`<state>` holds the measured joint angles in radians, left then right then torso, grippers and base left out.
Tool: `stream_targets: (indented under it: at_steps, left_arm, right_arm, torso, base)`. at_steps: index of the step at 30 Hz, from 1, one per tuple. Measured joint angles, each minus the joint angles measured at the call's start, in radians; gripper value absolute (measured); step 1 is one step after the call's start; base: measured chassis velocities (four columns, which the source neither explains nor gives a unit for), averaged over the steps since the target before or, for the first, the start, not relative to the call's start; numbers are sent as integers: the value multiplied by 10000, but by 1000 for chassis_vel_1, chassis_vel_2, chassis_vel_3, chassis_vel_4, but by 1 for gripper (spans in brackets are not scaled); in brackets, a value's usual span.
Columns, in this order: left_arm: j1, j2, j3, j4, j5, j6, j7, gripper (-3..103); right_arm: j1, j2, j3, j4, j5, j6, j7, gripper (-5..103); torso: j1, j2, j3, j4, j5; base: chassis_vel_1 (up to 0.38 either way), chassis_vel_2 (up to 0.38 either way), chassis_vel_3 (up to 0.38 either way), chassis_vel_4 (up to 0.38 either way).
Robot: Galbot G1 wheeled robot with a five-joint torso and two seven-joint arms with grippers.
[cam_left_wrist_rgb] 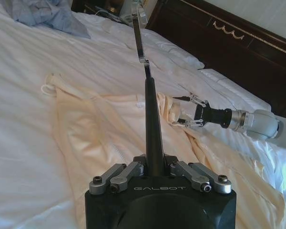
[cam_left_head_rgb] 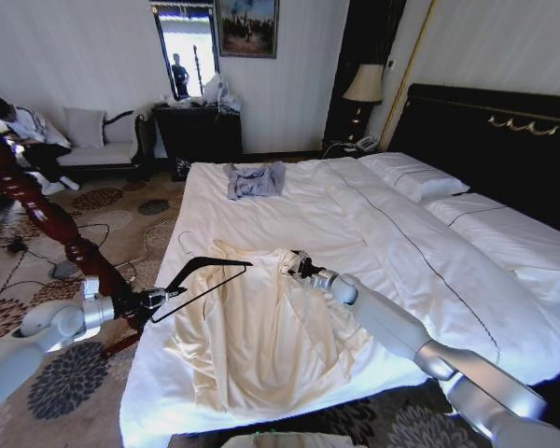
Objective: Pick up the clothes from the bed and hang them on the clothes hanger.
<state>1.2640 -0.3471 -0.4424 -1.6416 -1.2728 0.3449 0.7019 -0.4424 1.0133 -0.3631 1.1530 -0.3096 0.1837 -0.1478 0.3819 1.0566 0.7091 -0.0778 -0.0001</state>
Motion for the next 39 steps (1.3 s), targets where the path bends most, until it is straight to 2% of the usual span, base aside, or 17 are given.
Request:
stream_targets:
  at_steps: [2,3,7,9,10,12,14,16,17,20,22,25,27,30,39]
  left_arm:
    - [62,22,-24,-16,28,-8,2,18]
    - [62,22,-24,-16,28,-8,2,18]
    - [36,22,-26,-29,33,-9,4,18]
    - [27,22,-23,-36,36,-9,4,18]
    - [25,31,-13,-46,49,-10,4,18]
    - [27,37,-7,-51,53,-9,4,18]
    - [37,54,-6,-69,54,-11,5,18]
    - [42,57,-2,-75,54,-22,13,18]
    - [42,57,-2,-75,54,-22,13,18]
    - [44,2,57,-110,81,-41,19,18]
    - [44,-5,66,-120,86,-41,19,18]
    - [9,-51,125,-158,130,-51,42,18]
    - [-3,-56,131,-159,130,-52,43,18]
    - [-135,-86,227,-160,135,-78,95,18]
    - [-231,-242,323,-243,153,-101,132,18]
  right_arm:
    - [-28,-3,-53,0,25,90,24,58]
    - [-28,-3,-53,0,25,90,24,58]
    - [-65,30,-98,-79,24,269,14,37]
    - [-69,56,-98,-112,27,298,13,37]
    - [-78,80,-98,-141,63,317,12,25]
    - [-85,87,-98,-147,121,317,12,25]
    - [-93,85,-127,-147,435,285,13,15]
    - [-128,53,-201,-122,1269,84,10,4]
    - [-128,53,-201,-122,1269,84,10,4]
    - [-158,-15,-248,-54,2554,-217,-2,1]
    - [-158,-23,-247,-42,2652,-238,-2,1]
    - [-106,-149,-153,230,3499,-458,33,1]
    - [-94,-170,-128,283,3596,-500,37,1]
    - [60,-424,23,896,4493,-873,50,1]
    - [338,-857,247,2071,5389,-1276,140,1]
  torso:
    - [0,1,0,2,0]
    - [0,1,0,2,0]
    - [0,0,0,0,0]
    - [0,1,0,0,1]
    - [0,0,0,1,1]
    - [0,1,1,1,1]
    - [0,0,0,1,0]
    - [0,0,0,1,1]
    - [0,0,0,1,1]
    - [0,0,0,1,1]
    - [0,0,0,1,1]
    - [0,1,0,1,1]
    - [0,0,0,1,1]
    - [0,0,0,0,1]
    - [0,0,1,1,1]
  base:
    - [0,0,0,0]
    - [0,0,0,0]
    - [0,0,0,0]
    - [0,0,0,0]
    - [0,0,0,0]
    - [0,0,0,0]
    - [0,0,0,0]
    - [0,0,0,0]
    - [0,0,0,0]
    - [0,0,0,0]
    - [0,0,0,0]
    - [0,0,0,0]
    - [0,0,0,0]
    - [0,0,0,0]
    - [0,0,0,0]
